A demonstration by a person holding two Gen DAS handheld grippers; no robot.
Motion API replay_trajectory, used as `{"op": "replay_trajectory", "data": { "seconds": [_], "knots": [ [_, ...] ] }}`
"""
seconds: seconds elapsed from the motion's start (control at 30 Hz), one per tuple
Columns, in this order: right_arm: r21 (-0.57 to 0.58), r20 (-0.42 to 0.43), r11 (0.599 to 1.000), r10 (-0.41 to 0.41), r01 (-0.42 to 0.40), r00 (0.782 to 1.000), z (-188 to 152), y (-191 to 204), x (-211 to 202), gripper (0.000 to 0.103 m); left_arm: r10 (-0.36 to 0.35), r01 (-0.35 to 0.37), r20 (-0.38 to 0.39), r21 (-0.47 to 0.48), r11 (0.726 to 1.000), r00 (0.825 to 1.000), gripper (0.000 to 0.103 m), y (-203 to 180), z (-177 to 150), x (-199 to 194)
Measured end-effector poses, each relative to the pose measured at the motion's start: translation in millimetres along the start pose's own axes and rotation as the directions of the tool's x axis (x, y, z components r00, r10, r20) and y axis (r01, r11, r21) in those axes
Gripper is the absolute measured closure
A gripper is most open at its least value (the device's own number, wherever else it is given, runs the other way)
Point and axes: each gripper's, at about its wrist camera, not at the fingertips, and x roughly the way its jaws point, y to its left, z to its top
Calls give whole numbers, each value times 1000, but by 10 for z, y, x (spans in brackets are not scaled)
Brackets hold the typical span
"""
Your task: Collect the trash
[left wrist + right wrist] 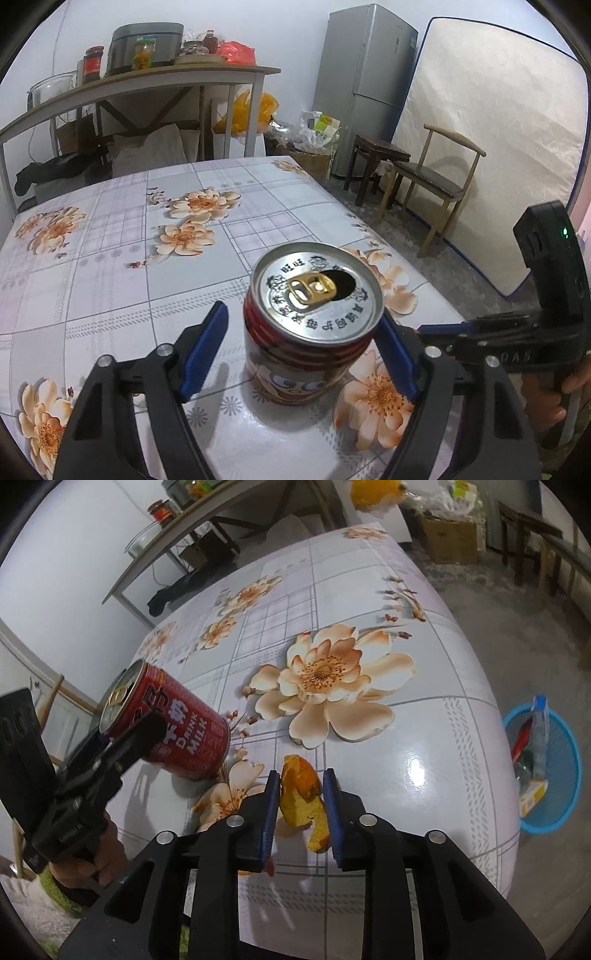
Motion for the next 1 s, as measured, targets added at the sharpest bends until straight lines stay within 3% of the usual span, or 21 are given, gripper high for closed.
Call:
{"op": "replay_trajectory", "data": {
  "seconds": [0.1, 0.47, 0.53, 0.67, 0.73, 0.83, 0.9, 1.0],
  "knots": [
    [-10, 1, 1000, 0, 0, 1000, -26, 22, 3, 75, -3, 3, 1, -3, 1000, 1000, 36, -2, 2, -7],
    [-84, 31, 996, -18, 20, 999, 10, 176, -36, 65, -21, 21, -16, -6, 1000, 1000, 35, 8, 2, -44],
    [-84, 55, 996, 21, -16, 998, 74, 220, -91, 60, -18, 18, 0, 0, 1000, 1000, 27, 16, -8, -114],
    [-39, 108, 988, 156, -152, 982, 223, 248, -196, 53, 2, -2, -2, 55, 998, 1000, 24, 14, -89, -227],
    [-37, 124, 965, 263, -260, 957, 304, 303, -232, 46, 5, -3, -21, 72, 997, 1000, 24, 27, -144, -273],
    [-91, 119, 937, 347, -338, 930, 364, 488, -246, 33, 4, -1, -41, 82, 997, 999, 24, 41, -214, -316],
    [-158, 100, 928, 354, -336, 930, 389, 686, -208, 29, 2, 2, -51, 81, 997, 999, 24, 47, -248, -327],
    [-232, 82, 938, 281, -256, 956, 428, 891, -86, 28, -2, 7, -65, 72, 997, 998, 24, 55, -275, -307]
  ]
}}
